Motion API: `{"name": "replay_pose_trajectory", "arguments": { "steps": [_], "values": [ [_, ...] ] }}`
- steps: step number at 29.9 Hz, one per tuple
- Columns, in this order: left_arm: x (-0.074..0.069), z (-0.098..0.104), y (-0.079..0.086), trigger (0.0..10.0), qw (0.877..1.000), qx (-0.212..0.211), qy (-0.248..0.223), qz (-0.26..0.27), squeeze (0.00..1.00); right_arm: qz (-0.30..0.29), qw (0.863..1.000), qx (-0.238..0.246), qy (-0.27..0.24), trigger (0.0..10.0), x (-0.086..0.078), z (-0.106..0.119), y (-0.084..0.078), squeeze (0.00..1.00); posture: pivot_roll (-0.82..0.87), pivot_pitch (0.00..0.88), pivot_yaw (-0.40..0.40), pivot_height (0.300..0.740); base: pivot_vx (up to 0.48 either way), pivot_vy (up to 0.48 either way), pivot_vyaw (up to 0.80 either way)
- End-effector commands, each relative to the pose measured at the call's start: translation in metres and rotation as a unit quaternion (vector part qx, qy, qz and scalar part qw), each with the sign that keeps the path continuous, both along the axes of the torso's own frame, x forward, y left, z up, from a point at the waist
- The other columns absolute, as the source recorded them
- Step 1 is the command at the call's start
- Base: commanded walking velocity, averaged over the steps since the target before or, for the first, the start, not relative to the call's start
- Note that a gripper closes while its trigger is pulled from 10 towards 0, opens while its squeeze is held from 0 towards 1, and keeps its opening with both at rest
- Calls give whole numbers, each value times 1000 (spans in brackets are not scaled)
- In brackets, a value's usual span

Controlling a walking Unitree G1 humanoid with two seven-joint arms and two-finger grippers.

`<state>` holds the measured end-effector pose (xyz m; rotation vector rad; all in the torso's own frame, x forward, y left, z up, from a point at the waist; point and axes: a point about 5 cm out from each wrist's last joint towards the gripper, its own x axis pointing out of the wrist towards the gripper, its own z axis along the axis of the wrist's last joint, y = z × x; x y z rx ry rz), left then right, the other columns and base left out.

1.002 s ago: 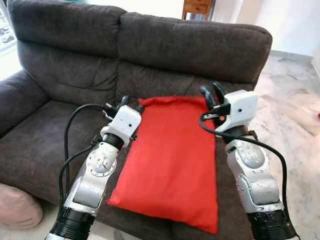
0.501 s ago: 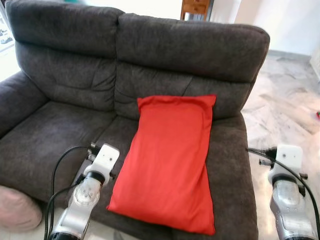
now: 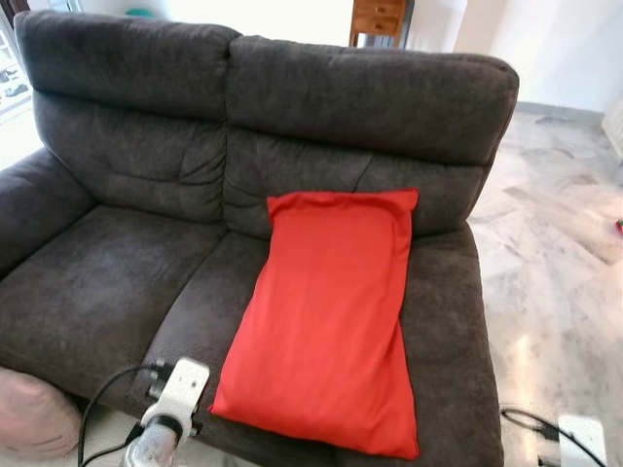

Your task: Move the pillow to the sofa from floor

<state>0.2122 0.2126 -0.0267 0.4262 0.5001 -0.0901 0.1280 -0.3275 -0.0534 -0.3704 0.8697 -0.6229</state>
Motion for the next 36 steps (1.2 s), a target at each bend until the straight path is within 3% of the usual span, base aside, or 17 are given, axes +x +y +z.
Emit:
{"name": "replay_pose_trajectory", "arguments": {
  "steps": [1,3,7,8,13,25,36],
  "values": [
    [-9,-7,9,10000,1000,3,25,14,0,-2,1000,-1,22,10000,-11,-4,-2,0,-40,9,-20,740,0,0,0],
    [-22,-18,18,10000,998,9,51,36,0,3,998,18,62,10000,-28,-15,5,0,-39,2,-17,740,0,0,0],
    [-31,-24,23,10000,996,3,67,63,0,22,996,43,79,10000,-35,-23,15,0,-43,0,-14,740,0,0,0],
    [-40,-33,26,10000,991,0,102,86,0,58,992,65,92,10000,-37,-29,28,0,-40,0,-16,740,0,0,0],
    [-52,-45,28,10000,983,-11,146,109,0,106,981,96,128,10000,-43,-39,47,0,-35,0,-23,740,0,0,0],
    [-59,-54,32,10000,974,-17,183,132,0,119,977,145,102,10000,-26,-42,65,0,-31,23,-21,740,0,0,0],
    [-74,-62,31,10000,966,-10,228,120,0,122,975,158,98,10000,-24,-44,73,0,-39,37,-18,740,0,0,0]
  ]
}}
